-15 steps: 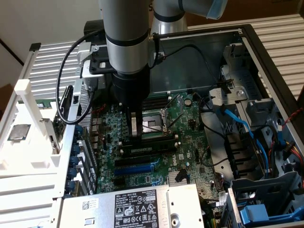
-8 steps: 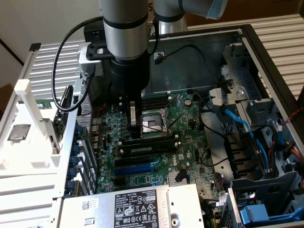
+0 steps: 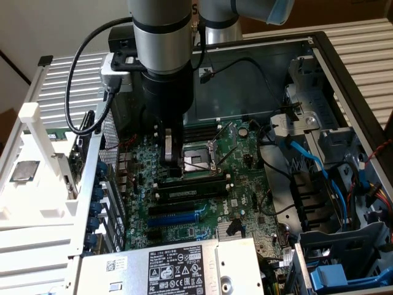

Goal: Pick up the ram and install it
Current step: 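Press down the ram until it locks into place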

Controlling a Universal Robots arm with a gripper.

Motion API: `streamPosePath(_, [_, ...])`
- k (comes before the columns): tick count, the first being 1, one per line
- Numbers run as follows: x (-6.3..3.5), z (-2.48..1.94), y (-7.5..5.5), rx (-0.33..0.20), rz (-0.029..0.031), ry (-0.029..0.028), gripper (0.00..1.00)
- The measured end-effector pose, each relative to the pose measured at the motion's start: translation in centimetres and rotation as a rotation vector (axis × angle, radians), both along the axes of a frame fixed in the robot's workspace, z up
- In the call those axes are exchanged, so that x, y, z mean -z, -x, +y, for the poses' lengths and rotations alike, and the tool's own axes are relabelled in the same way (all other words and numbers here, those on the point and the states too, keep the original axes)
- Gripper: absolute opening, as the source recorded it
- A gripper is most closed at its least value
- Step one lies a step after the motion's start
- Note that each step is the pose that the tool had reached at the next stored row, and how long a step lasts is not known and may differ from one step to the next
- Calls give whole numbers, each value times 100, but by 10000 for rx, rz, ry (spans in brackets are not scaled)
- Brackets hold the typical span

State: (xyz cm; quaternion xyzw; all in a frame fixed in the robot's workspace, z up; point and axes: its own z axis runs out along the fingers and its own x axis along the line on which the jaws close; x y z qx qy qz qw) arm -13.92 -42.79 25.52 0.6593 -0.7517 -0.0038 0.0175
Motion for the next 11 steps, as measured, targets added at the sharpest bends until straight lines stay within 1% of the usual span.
streamPosePath(4, [0,1,0,454,-48,0,10])
streamPosePath(5, [-1,4,0,717,-94,1,10])
streamPosePath(7, [-2,9,-6,837,-120,2,10])
streamPosePath(10, [-1,25,-23,974,-140,1,10])
streamPosePath(11, [0,41,-48,1081,-151,2,10])
